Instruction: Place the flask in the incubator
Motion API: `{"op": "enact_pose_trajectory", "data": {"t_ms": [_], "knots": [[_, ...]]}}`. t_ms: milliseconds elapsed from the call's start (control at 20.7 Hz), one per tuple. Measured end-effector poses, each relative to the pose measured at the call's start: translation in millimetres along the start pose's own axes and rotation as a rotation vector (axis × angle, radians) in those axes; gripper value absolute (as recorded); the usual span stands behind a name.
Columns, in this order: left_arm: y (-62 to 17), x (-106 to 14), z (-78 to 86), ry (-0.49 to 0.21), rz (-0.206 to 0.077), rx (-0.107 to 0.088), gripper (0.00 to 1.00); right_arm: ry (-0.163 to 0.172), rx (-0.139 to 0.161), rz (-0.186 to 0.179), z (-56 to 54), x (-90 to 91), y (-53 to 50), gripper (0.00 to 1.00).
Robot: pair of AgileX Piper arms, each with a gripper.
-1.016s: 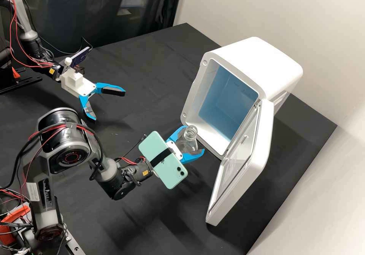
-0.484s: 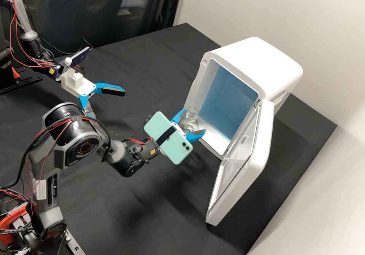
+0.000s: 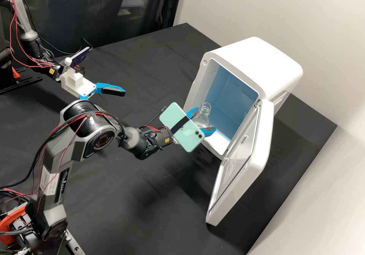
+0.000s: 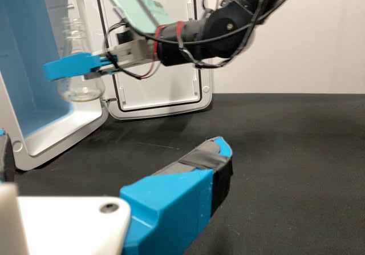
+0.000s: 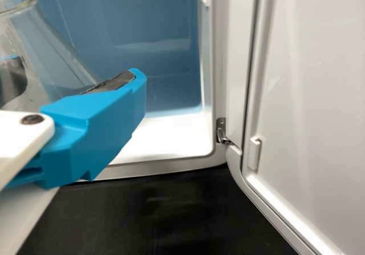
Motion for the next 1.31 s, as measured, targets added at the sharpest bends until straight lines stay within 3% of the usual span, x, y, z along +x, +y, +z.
{"op": "enact_pose_trajectory", "data": {"t_ms": [532, 580, 726, 967, 1113, 1306], "knots": [[0.0, -0.1, -0.3, 0.0, 0.0, 0.001, 1.0, -0.074, -0.053, -0.024, -28.1, 54.0, -16.2, 0.0], [0.0, -0.1, -0.3, 0.0, 0.0, 0.001, 1.0, -0.083, -0.075, -0.029, -28.4, 60.6, -17.9, 0.0], [0.1, -0.1, -0.5, -0.001, -0.001, 0.002, 1.0, -0.119, -0.092, -0.035, -27.8, 75.4, -20.2, 0.0], [0.1, -0.1, -0.5, -0.001, -0.001, 0.002, 1.0, -0.175, -0.113, -0.016, -24.0, 95.7, -23.5, 0.0], [0.1, -0.1, -0.5, -0.001, -0.001, 0.002, 1.0, -0.196, -0.145, -0.009, -24.6, 106.8, -27.3, 0.0], [0.1, -0.1, -0.5, -0.001, -0.001, 0.002, 1.0, -0.231, -0.17, -0.037, -21.4, 120.3, -33.7, 0.0]]}}
